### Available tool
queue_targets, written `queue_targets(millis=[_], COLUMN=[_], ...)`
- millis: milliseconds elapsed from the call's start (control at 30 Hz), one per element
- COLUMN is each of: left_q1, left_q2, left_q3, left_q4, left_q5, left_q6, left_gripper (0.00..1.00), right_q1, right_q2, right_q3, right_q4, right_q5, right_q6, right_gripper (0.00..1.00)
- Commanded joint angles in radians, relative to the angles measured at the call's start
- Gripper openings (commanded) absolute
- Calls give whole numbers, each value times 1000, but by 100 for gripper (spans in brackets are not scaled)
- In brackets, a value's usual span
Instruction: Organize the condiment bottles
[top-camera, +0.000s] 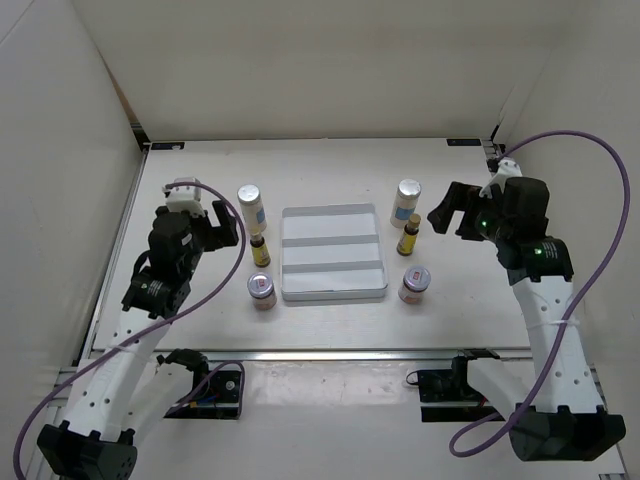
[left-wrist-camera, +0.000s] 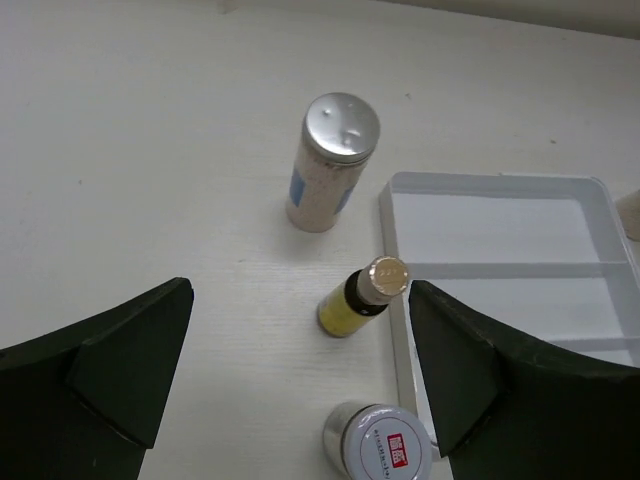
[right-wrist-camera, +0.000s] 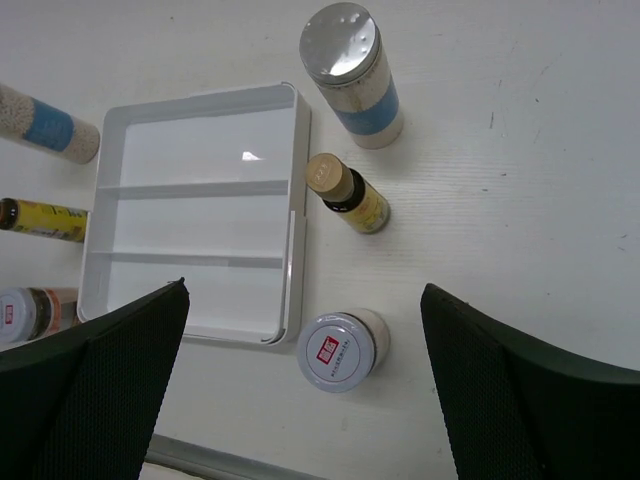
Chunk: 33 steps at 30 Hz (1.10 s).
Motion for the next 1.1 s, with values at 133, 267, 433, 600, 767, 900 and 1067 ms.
queue_targets(millis=[133,267,433,600,767,900,1067], left_q1=[-1,-1,-1,-1,-1,-1,-1], left_q2=[53,53,53,63,53,53,66], left_q3=[-26,-26,-35,-35,-35,-35,-35], left_q4=[-62,-62,-62,-62,-62,-62,-62], left_q5=[-203,-215,-224,-224,-224,-224,-224], left_q6=[-161,-161,-161,-161,-161,-161,-161], left_gripper=[100,100,100,100,100,100,100], right_q1=[8,8,17,37,78,170,256], right_q2=[57,124,167,198,307,399,459], right_q3=[-13,-13,-13,-4,8,18,7], right_q4=[-83,-117,-133,-142,-152,-166,-177], right_q5=[-2,-22,-22,75,128,202,303], right_q6=[20,45,77,98,98,100,153], right_gripper=[100,100,100,100,100,100,100])
